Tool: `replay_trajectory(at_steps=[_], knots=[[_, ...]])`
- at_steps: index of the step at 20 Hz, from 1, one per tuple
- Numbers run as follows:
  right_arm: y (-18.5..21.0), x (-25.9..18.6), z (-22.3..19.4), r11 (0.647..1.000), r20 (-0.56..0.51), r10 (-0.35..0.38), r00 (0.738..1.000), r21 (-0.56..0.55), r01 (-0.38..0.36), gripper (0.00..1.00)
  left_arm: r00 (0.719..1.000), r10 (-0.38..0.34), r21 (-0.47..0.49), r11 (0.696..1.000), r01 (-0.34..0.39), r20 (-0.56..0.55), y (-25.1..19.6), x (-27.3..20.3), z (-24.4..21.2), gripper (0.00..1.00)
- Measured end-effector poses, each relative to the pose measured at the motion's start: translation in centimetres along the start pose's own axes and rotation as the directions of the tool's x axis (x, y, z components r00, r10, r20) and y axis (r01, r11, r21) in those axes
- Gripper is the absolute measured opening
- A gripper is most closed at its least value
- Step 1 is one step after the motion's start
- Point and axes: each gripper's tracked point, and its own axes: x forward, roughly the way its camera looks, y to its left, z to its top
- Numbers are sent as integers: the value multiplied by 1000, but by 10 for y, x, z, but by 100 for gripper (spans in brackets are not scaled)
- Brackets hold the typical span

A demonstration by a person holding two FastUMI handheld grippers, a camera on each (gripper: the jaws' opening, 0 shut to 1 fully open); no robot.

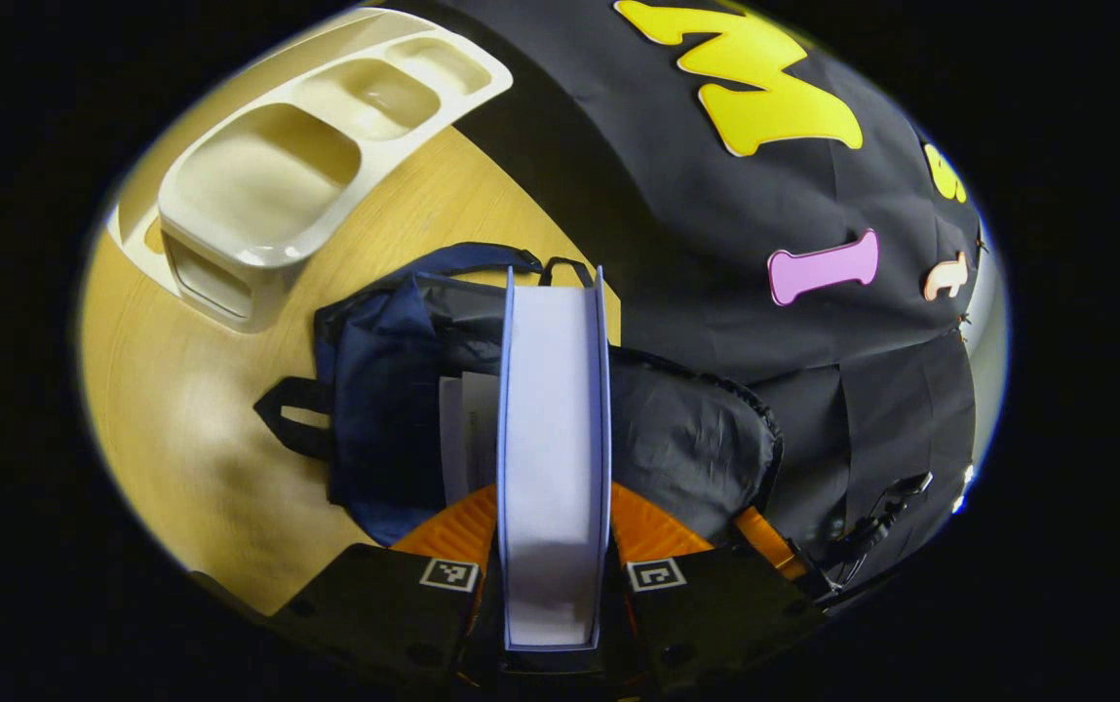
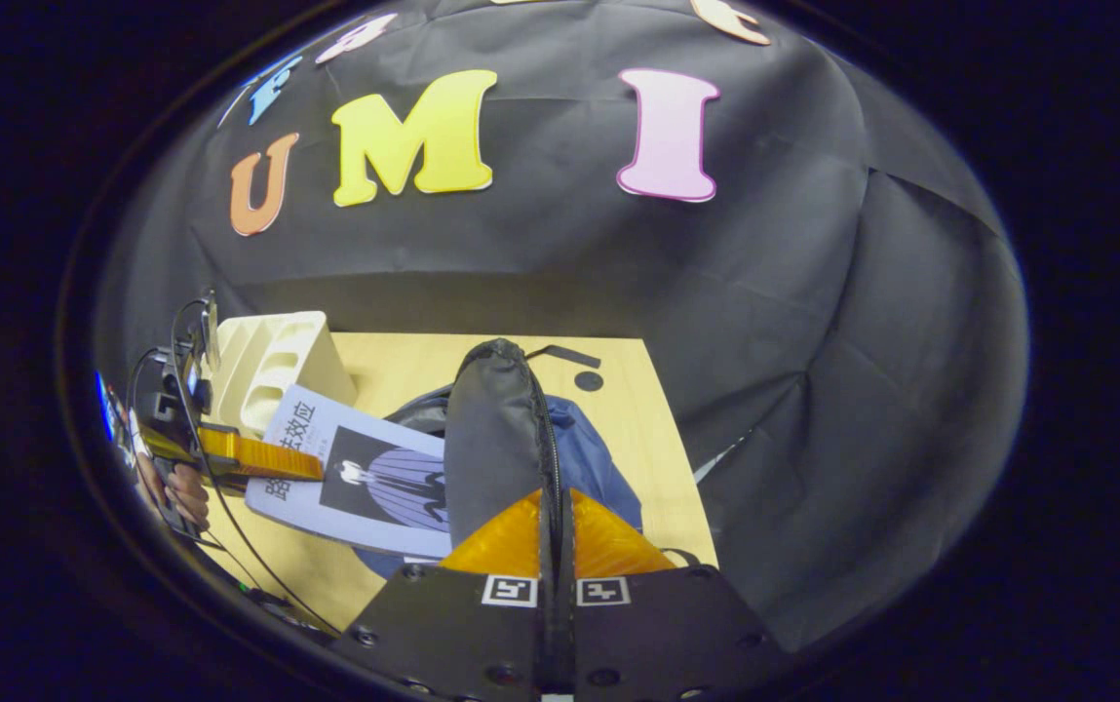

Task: Open the schoolbag, grab two books from the bookshelf and put them into the schoolbag.

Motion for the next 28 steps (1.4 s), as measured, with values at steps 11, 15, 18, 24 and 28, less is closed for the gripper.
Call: replay_trajectory(at_steps=[11, 15, 18, 24, 28], knots=[[0, -6, 25, 999, 24, -12, 1000, -35, 13, 0, 997, -76, -30, 997, 76, -1, -18, 52, -13, 41], [1, -9, 27, 999, 29, -12, 1000, -40, 13, 0, 993, -101, -60, 993, 97, -67, -18, 80, -35, 41], [2, -10, 26, 999, 29, -7, 1000, -39, 8, 0, 988, -137, -89, 988, 130, -77, -19, 96, -39, 42], [8, -9, 28, 999, 27, 8, 1000, -51, -6, 0, 979, -187, -106, 978, 178, -78, -16, 112, -40, 42], [9, -7, 26, 999, 25, 16, 1000, -50, -14, 0, 982, -177, -106, 980, 169, -70, -12, 115, -40, 51]])
